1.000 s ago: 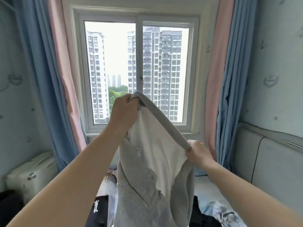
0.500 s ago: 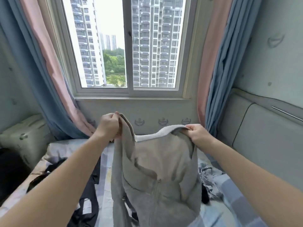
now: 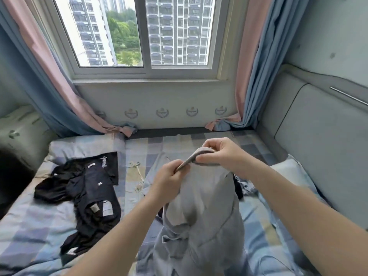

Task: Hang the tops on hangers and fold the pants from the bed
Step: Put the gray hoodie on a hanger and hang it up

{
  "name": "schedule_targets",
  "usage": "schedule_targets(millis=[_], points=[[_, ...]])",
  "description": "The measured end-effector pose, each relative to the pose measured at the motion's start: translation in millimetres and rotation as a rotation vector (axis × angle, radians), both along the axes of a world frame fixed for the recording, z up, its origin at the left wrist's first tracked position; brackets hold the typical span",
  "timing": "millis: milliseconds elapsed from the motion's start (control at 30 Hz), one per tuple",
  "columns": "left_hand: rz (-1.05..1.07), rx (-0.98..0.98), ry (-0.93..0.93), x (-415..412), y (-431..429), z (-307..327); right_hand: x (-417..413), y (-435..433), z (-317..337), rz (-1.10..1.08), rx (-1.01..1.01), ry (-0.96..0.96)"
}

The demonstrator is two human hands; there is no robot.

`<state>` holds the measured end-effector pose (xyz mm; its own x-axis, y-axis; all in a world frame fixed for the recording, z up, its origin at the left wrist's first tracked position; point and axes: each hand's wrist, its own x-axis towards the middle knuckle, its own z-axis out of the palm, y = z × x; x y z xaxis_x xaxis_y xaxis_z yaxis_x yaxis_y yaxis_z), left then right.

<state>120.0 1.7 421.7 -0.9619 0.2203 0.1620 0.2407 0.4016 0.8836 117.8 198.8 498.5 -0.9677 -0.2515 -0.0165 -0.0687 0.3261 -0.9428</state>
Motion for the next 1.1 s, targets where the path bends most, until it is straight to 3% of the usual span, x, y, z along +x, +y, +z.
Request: schedule_targets(millis=[100,267,467,600,733,900,1033,1100], points=[[0.072,0.176,-0.019,10,-3,6,9,18,-33,-0.024,0.204,-0.019],[0.007,0.241,0.003,27,1,16,31,35,-123,-0.212,0.594,-0.058],[0.129,0.341,-0.026,30,-13,14,64,47,-191,-0.429,0.663,-0.276],[0.266,0.329,-0.118,23,-25,3,74,50,-195,-0.437,0.537,-0.336],[0.303,0.266,-0.154,23,-23,-13,68,35,-169,-0.436,0.242,-0.328],[0.163,0.131,-0.252,40,-14,-29,74,13,-133,-0.433,-0.178,-0.407],[0.058,-0.133,-0.128,65,-4,-37,77,3,-103,-0.467,-0.336,-0.425],[-0.112,-0.172,-0.117,76,0,-41,80,0,-89,-0.484,-0.385,-0.413]])
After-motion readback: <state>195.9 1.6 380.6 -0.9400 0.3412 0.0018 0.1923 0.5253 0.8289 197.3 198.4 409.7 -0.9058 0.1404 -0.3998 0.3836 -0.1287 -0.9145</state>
